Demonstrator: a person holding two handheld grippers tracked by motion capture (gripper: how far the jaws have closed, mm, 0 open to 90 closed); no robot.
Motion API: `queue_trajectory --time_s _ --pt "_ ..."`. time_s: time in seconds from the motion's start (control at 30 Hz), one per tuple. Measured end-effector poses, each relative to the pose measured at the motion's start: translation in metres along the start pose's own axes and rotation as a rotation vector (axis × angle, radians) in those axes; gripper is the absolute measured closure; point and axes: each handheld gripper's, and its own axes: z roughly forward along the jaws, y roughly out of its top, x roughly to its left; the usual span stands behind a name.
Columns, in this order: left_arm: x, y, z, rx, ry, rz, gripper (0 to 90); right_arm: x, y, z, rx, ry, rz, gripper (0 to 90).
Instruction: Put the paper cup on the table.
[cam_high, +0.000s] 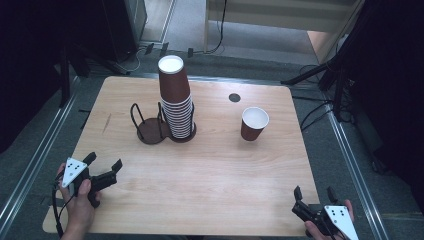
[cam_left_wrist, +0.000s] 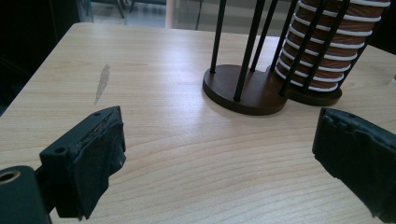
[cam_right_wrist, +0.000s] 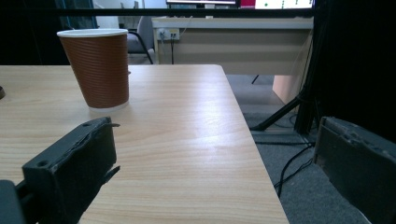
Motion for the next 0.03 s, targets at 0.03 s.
queue_trajectory --time_s 0.03 --pt "-0.0003 -0.0002 0.0 -0.003 0.004 0.001 3.2 0.0009 -0.0001 -0.0003 -0.003 -0.005 -0.003 0.0"
